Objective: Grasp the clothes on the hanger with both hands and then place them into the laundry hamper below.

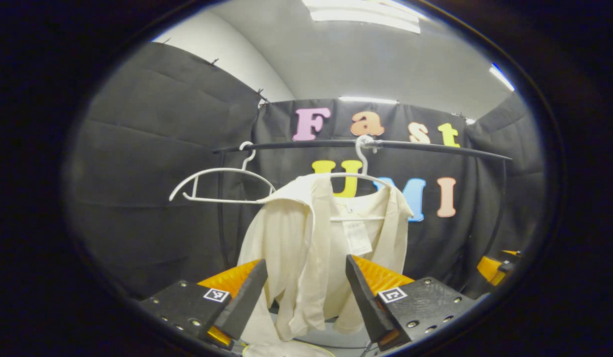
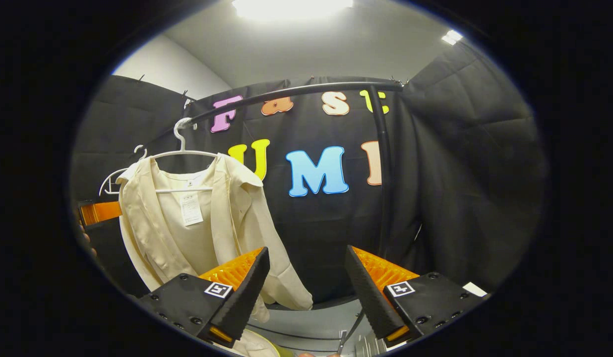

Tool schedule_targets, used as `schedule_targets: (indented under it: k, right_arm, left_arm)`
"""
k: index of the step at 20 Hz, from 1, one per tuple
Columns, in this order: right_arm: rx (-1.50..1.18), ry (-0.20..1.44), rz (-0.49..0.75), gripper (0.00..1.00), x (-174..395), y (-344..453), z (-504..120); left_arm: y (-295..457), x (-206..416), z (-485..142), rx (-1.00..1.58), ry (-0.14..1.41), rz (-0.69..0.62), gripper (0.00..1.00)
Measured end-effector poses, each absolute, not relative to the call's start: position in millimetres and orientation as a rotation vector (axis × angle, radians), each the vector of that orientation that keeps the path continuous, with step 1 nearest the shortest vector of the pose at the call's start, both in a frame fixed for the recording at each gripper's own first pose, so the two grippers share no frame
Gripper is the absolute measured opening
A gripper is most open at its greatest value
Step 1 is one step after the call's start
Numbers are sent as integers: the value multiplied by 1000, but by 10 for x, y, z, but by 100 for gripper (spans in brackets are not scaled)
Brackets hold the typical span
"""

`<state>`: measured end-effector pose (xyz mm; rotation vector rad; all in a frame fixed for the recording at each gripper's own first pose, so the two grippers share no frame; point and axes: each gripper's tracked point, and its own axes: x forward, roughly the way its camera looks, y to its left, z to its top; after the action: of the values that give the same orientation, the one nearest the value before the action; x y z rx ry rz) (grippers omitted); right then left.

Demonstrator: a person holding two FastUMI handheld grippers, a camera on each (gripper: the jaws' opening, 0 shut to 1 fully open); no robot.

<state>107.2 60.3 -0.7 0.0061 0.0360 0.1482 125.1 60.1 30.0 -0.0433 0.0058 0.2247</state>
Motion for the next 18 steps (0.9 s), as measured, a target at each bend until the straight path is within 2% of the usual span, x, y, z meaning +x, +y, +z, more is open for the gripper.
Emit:
schedule_targets:
  k: [1,2,4,5,7,8,9,10,12,13,14,15,17,18]
  right_arm:
    - [-1,30,159,97,1115,620,-4]
    - [-5,21,166,97,1162,632,6]
    - [6,32,197,97,1240,696,-34]
    - [16,42,210,93,1271,724,-71]
    - [28,61,228,93,1344,748,-136]
    - [28,66,235,97,1379,758,-164]
    - [25,68,241,97,1412,746,-180]
    - [21,70,244,93,1444,734,-196]
    - [17,78,247,93,1496,690,-253]
    - [19,86,247,97,1534,665,-283]
    - [22,94,245,93,1577,646,-298]
    - [25,100,242,97,1625,630,-321]
    - [35,108,243,97,1671,624,-343]
    - [35,109,246,97,1680,625,-347]
  left_arm:
    - [574,1324,297,-59,6,225,89]
    - [579,1402,287,-69,11,235,93]
    - [617,1584,306,-72,14,255,89]
    - [614,1663,305,-67,17,261,89]
    - [629,1795,269,-54,23,274,92]
    - [639,1854,250,-47,29,280,93]
    - [657,1930,221,-42,34,288,89]
    - [677,2004,203,-37,38,297,92]
    - [705,2137,179,-38,41,313,92]
    - [712,2197,176,-44,39,317,89]
    - [731,2253,190,-52,33,327,89]
    - [744,2298,187,-62,24,335,89]
    - [788,2388,167,-80,24,359,89]
    - [799,2425,168,-84,24,364,93]
